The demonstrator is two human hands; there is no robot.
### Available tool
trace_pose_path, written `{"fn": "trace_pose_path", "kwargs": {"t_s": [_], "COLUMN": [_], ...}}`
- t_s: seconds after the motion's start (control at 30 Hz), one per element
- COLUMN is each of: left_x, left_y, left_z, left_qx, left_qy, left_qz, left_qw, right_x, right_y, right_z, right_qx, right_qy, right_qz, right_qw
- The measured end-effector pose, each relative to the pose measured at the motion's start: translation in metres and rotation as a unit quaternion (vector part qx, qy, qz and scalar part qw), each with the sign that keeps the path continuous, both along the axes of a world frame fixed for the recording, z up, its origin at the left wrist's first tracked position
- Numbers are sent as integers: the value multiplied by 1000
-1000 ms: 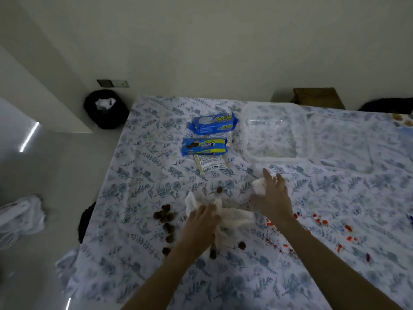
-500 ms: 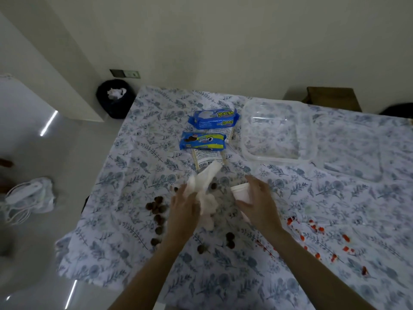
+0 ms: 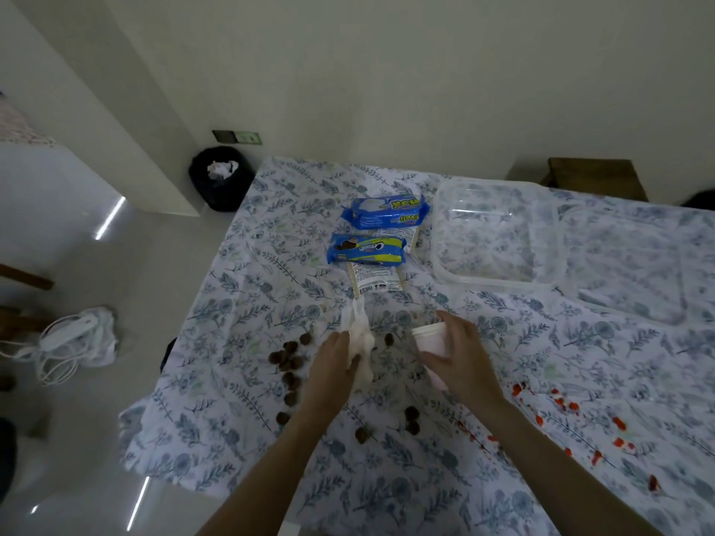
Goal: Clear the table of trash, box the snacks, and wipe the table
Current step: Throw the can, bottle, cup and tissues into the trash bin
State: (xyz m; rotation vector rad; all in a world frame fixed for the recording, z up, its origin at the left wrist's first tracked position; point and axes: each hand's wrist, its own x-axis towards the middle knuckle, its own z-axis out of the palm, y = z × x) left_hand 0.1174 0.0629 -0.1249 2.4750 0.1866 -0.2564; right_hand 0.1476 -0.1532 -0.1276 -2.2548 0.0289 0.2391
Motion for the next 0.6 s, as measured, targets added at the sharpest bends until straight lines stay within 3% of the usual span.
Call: {"fn": "trace_pose_path", "kwargs": {"t_s": [0.13,0.27,0.6], "left_x": [1,3,-6], "left_y": [-3,-1,0], "left_z": [7,7,15], "left_qx": [-83,-97,-101], "left_qy": [3,51,29], "left_qz": [139,150,119], "left_qw": [987,983,987], "right_x": [0,-2,-5], "right_y": [7,13,27], "right_z": [4,7,12], "right_qx": [7,20,35], "right_qy": [-8,-14,-29], "right_qz": [2,6,28], "right_qw": [1000,1000,999]}}
